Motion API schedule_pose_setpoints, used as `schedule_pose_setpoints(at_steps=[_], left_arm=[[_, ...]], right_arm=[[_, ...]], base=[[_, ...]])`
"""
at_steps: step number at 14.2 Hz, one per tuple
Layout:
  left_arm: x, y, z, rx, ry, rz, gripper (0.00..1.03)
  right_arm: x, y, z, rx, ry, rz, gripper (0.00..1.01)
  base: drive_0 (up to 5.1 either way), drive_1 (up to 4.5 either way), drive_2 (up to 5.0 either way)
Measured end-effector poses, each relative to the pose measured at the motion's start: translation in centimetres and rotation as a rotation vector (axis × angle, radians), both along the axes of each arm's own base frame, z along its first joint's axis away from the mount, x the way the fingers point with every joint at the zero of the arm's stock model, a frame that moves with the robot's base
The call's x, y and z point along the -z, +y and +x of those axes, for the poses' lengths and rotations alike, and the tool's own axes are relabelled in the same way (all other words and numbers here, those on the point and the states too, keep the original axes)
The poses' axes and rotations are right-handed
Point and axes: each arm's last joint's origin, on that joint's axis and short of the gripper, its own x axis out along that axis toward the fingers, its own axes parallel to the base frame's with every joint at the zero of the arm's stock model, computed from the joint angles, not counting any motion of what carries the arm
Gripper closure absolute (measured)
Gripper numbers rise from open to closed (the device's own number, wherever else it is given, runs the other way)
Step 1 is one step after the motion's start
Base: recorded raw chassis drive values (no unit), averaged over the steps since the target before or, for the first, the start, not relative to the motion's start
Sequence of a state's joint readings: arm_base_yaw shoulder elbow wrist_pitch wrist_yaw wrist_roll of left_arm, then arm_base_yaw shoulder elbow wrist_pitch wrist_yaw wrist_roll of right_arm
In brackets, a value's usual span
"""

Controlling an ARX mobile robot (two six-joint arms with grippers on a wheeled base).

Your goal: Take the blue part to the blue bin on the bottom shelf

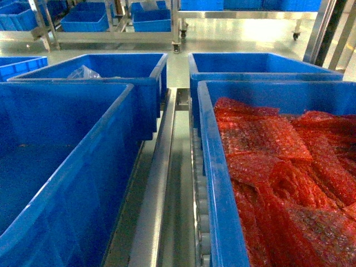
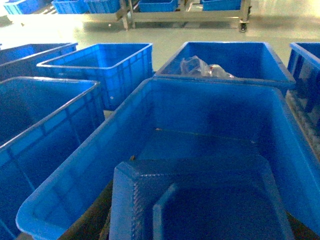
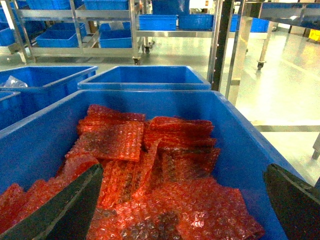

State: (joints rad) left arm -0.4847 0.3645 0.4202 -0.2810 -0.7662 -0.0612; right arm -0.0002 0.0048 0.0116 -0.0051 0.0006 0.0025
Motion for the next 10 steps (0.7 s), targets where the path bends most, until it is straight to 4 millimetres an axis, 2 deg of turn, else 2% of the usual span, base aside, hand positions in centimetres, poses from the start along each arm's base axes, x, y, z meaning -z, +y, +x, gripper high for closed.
schedule_pose_setpoints(at_steps=[1, 2, 3, 5, 6, 7, 8, 10], left_arm=[[0.0, 0.0, 0.1, -0.006, -0.007, -0.013, 0.59], [-0.7, -0.1, 1.5, 0.022, -0.055, -0.046, 0.59], [-0.9, -0.2, 4.0, 0.047, -0.049, -0.033, 0.59], [1.0, 0.1, 9.4, 0.114, 0.052, -0.020, 0.59], [2.3, 0.0, 11.2, 0.145, 0.156, -0.066, 0.54], [3.1, -0.3, 12.0, 0.159, 0.198, -0.124, 0.41], [3.1, -0.3, 12.0, 0.155, 0.192, -0.159, 0.29], [2.2, -0.3, 12.0, 0.148, 0.150, -0.189, 0.04]], right_arm=[[0.0, 0.0, 0.0, 0.000, 0.000, 0.000, 0.03], [0.0, 0.0, 0.0, -0.001, 0.000, 0.000, 0.03], [0.0, 0.0, 0.0, 0.000, 0.000, 0.000, 0.03], [0.0, 0.0, 0.0, 0.000, 0.000, 0.000, 0.03], [0.0, 0.0, 0.0, 0.000, 0.000, 0.000, 0.03], [0.0, 0.0, 0.0, 0.000, 0.000, 0.000, 0.03], [0.0, 0.0, 0.0, 0.000, 0.000, 0.000, 0.03], [0.0, 0.0, 0.0, -0.001, 0.000, 0.000, 0.03]], base=[[0.0, 0.00, 0.0], [0.0, 0.00, 0.0], [0.0, 0.00, 0.0], [0.0, 0.00, 0.0], [0.0, 0.00, 0.0], [0.0, 0.00, 0.0], [0.0, 0.00, 0.0], [0.0, 0.00, 0.0]])
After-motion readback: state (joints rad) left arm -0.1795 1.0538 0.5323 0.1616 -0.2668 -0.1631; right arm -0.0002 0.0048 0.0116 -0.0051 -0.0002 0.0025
